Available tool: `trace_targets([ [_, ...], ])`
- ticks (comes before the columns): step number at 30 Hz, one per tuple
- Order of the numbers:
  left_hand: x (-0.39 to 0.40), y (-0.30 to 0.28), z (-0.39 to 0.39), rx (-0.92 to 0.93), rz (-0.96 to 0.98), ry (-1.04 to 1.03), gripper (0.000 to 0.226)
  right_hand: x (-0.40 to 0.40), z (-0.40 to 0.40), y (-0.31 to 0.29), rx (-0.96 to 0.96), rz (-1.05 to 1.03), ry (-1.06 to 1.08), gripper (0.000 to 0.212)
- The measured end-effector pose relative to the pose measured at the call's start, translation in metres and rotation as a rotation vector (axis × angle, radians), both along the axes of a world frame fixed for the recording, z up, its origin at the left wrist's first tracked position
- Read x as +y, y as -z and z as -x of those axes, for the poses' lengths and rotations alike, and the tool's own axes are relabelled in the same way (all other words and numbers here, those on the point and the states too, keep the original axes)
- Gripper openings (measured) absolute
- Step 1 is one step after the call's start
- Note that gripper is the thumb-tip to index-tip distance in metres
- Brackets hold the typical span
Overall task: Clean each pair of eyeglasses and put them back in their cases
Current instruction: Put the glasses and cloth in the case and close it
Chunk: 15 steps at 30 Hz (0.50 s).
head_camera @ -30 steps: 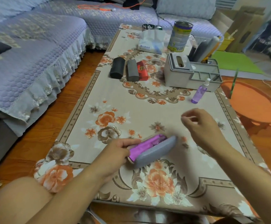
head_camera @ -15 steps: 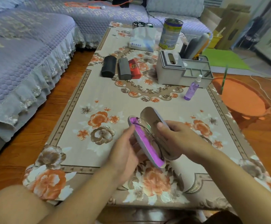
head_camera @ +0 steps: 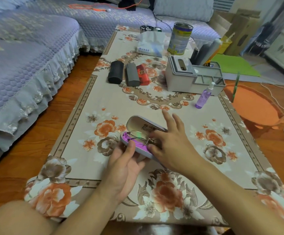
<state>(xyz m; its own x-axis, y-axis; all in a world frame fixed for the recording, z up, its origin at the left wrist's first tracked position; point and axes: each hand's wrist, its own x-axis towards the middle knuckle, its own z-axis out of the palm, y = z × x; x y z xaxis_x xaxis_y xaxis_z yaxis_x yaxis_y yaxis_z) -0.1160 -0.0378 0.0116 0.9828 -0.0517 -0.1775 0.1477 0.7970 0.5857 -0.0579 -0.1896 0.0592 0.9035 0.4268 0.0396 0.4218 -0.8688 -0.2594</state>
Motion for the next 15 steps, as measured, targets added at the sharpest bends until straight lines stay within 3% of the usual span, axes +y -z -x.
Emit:
trace_targets([
  [10,0.001,0.002,0.0,-0.06,-0.024,0.011,0.053,0.003,0.002,-0.01,-0.036,-0.128,0.075,0.02],
  [15,0.0,0.002,0.0,-0.05,0.012,0.023,0.051,0.0,0.0,-0.014,0.083,-0.081,0.051,0.021],
])
